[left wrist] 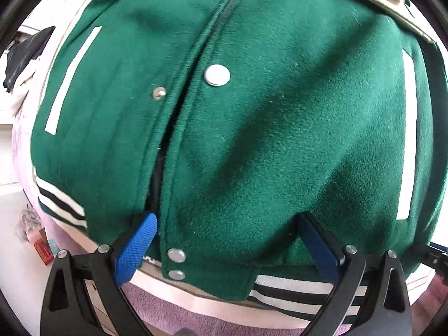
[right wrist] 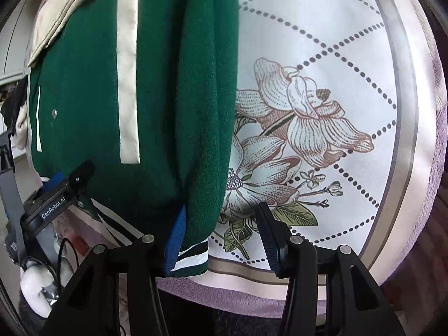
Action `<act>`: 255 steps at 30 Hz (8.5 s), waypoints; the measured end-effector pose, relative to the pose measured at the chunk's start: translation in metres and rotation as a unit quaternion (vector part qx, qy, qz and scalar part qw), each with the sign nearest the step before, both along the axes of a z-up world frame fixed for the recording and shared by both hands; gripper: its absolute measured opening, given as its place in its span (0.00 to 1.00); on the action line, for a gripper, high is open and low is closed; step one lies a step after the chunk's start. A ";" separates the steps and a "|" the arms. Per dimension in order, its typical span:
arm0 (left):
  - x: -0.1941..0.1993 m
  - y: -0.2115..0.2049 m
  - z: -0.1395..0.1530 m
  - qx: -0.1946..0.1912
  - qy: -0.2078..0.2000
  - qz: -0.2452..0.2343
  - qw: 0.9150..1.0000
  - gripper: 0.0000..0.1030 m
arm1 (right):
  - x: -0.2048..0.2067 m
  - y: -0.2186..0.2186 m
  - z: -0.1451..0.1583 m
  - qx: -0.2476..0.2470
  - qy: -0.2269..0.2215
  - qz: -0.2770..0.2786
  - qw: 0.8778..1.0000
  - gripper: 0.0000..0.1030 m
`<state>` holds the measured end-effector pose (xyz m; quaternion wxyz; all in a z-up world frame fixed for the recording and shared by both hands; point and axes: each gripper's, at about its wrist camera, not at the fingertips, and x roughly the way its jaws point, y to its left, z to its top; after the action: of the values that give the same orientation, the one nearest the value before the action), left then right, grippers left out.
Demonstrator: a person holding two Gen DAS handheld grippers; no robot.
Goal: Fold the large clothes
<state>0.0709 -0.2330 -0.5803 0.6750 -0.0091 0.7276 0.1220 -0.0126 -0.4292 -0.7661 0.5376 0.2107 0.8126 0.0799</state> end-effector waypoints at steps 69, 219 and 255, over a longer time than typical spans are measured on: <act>0.027 -0.027 0.161 -0.008 -0.140 -0.111 0.984 0.14 | 0.361 0.016 0.089 0.167 -0.165 -0.147 0.961 0.17; 0.320 0.316 0.102 -0.199 -0.155 -0.023 0.967 0.54 | 0.367 0.298 0.032 -0.039 -0.239 -0.055 0.969 0.22; 0.035 0.334 0.028 -0.265 0.030 0.062 0.962 0.53 | 0.002 0.279 0.004 0.083 0.041 -0.159 0.983 0.59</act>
<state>0.1062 0.1014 -0.5520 0.6175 -0.2293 0.7517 -0.0337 -0.0107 -0.1506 -0.7625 0.4903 0.3842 0.7806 0.0521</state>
